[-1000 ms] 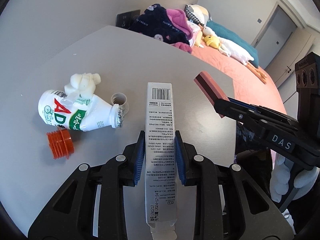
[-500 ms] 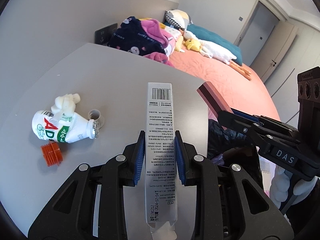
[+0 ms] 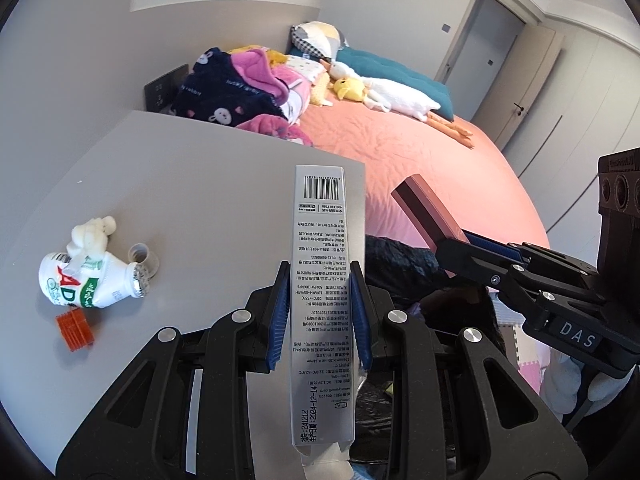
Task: Collect trash
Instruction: 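Carry the white box and pink box over the bin and release both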
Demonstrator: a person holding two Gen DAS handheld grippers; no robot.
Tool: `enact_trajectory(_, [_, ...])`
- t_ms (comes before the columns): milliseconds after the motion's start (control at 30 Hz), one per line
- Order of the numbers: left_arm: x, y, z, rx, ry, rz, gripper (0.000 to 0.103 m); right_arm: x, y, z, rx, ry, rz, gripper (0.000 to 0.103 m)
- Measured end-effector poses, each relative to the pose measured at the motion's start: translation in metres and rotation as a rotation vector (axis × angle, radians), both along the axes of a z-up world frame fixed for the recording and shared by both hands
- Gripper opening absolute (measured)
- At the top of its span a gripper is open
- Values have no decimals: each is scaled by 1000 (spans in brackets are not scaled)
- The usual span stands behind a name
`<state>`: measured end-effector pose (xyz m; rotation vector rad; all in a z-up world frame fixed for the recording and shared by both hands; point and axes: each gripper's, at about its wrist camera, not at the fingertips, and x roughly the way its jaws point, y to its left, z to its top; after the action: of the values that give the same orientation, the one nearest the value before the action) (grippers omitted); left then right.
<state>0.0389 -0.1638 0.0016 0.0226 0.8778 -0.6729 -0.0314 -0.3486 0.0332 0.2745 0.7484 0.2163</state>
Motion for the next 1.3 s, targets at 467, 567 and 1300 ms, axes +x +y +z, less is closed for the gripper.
enact_trajectory(467, [-4, -51, 6, -9, -10, -120, 28, -27, -43, 5, 0, -10, -106, 22])
enact_trajectory(567, [-5, -62, 6, -8, -10, -146, 28, -34, -53, 6, -1, -12, -134, 22])
enact_trajectory(1300, [-28, -151, 13, -3, -21, -361, 28, -84, -127, 4, 5, -20, -341, 22])
